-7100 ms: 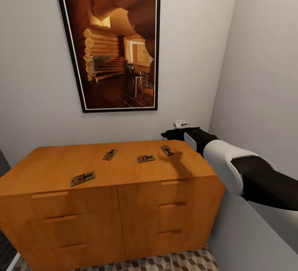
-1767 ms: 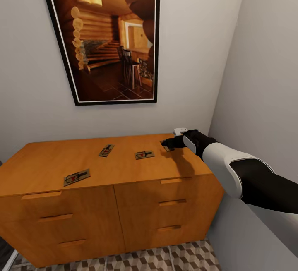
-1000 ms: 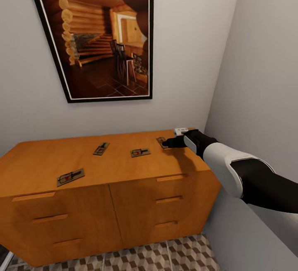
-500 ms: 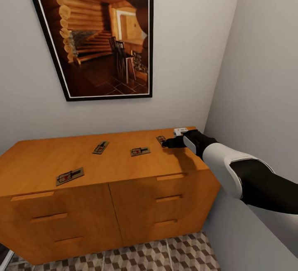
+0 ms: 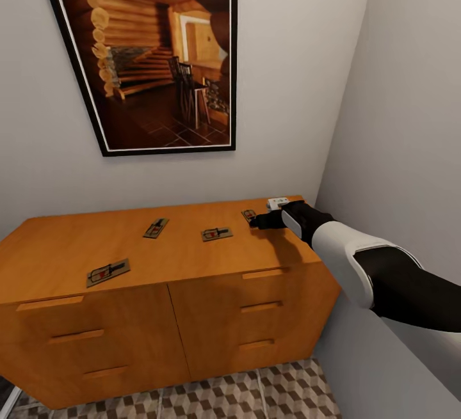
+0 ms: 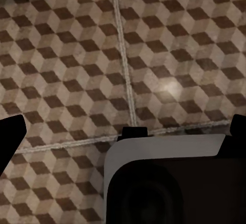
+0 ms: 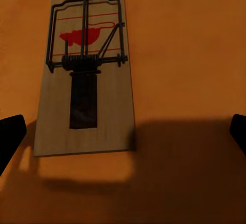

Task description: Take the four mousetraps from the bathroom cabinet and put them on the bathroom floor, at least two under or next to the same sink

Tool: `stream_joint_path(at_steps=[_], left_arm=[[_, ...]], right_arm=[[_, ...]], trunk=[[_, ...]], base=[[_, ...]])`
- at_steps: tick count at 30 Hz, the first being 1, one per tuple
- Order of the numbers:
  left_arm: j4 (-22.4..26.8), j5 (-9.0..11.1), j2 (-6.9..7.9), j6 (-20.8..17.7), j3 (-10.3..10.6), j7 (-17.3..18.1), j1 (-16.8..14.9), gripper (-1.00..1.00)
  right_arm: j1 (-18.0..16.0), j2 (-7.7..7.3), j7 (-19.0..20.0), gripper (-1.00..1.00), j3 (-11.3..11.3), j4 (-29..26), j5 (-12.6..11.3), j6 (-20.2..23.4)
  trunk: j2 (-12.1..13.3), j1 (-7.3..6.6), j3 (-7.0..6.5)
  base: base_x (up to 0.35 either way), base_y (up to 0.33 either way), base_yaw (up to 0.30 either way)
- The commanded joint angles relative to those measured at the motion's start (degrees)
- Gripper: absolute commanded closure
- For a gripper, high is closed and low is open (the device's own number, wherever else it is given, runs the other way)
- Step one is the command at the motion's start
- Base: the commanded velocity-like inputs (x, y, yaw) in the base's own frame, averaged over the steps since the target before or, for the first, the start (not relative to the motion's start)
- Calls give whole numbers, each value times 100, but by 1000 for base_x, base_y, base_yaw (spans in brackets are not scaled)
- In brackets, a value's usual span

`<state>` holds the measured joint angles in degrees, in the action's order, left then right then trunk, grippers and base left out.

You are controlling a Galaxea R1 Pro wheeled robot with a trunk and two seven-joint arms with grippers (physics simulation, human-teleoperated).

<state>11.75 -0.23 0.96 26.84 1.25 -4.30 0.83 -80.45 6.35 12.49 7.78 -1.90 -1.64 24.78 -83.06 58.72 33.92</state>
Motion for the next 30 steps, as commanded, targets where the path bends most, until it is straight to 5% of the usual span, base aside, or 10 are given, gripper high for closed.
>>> stream_joint_path(at_steps=[1, 11, 30], left_arm=[[9, -3, 1, 6, 15, -27, 3, -100], [-12, -3, 1, 6, 15, -27, 5, -100], [-32, -3, 0, 6, 15, -27, 4, -100]], right_arm=[[3, 1, 27, -100, -20, 58, -40, 35], [3, 22, 25, -100, -20, 58, 360, 35], [3, 67, 25, -100, -19, 58, 444, 36]], trunk=[[-2, 1, 6], [-2, 1, 6], [-2, 1, 6]], base=[[0, 0, 0], [0, 0, 0], [0, 0, 0]])
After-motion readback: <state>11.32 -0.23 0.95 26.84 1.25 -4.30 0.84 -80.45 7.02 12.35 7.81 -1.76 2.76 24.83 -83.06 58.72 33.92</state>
